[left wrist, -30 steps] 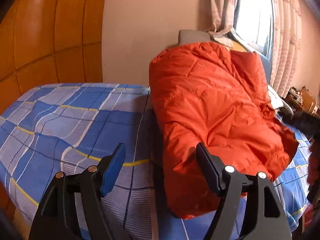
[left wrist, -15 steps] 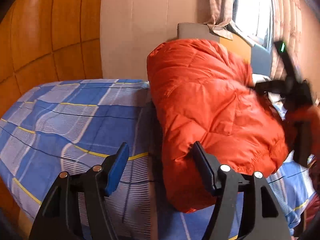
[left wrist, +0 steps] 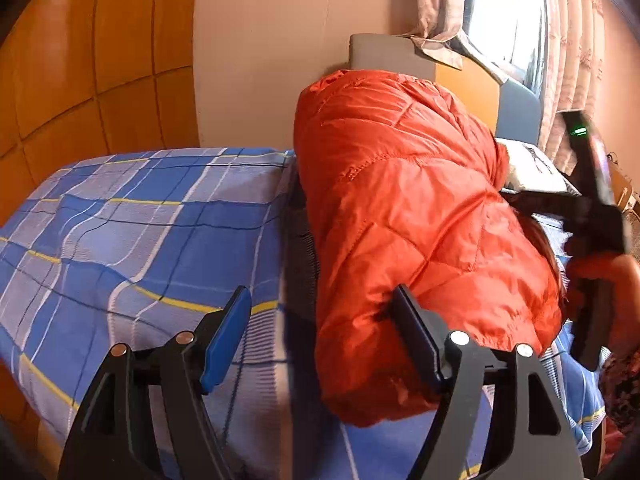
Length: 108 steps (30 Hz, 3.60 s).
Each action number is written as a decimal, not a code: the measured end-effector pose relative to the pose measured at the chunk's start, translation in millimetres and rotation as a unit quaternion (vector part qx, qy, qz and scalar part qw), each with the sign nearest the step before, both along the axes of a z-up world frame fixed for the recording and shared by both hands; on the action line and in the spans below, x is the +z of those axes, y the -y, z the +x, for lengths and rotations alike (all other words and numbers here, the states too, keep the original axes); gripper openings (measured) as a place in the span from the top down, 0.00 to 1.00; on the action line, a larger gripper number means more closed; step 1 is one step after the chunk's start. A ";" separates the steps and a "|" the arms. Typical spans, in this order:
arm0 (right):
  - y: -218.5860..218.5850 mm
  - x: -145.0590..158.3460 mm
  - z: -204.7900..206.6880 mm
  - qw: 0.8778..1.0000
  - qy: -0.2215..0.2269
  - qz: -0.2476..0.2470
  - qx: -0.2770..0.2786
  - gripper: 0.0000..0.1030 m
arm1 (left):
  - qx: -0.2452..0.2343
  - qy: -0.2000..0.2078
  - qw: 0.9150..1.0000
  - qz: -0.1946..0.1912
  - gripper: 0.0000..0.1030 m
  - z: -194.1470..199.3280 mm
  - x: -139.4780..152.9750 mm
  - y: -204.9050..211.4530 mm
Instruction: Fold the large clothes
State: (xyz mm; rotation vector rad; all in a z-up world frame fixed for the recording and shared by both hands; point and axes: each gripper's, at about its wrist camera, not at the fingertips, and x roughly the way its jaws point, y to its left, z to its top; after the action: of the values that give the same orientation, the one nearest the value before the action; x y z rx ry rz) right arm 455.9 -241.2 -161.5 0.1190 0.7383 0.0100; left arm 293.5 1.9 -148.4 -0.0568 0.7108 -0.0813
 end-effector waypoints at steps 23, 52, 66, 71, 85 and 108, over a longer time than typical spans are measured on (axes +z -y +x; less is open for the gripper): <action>-52.5 43.2 -200.5 0.995 0.094 -0.017 0.018 0.18 | 0.050 0.043 0.997 0.051 0.02 -106.6 39.4 -14.0; -58.4 34.5 -242.1 0.993 0.101 -0.045 0.028 0.18 | 0.020 0.062 0.997 0.044 0.02 -134.5 49.5 1.7; -59.3 32.7 -242.2 0.994 0.096 -0.044 0.030 0.18 | 0.013 0.056 0.997 0.045 0.02 -134.8 47.3 4.1; -58.1 31.7 -242.9 0.994 0.093 -0.041 0.029 0.18 | 0.013 0.055 0.998 0.042 0.02 -134.5 47.3 3.0; -55.9 31.6 -244.1 0.995 0.089 -0.041 0.032 0.18 | 0.011 0.055 0.997 0.045 0.02 -134.6 47.6 5.0; -55.3 31.4 -242.5 0.994 0.088 -0.042 0.038 0.18 | 0.016 0.049 0.998 0.040 0.02 -133.8 45.6 3.6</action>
State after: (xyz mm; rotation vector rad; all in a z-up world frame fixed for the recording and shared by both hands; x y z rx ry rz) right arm 213.4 -185.9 -130.1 0.0085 0.5653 0.0617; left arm 159.8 -1.6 -102.9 0.0120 0.6147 -0.0252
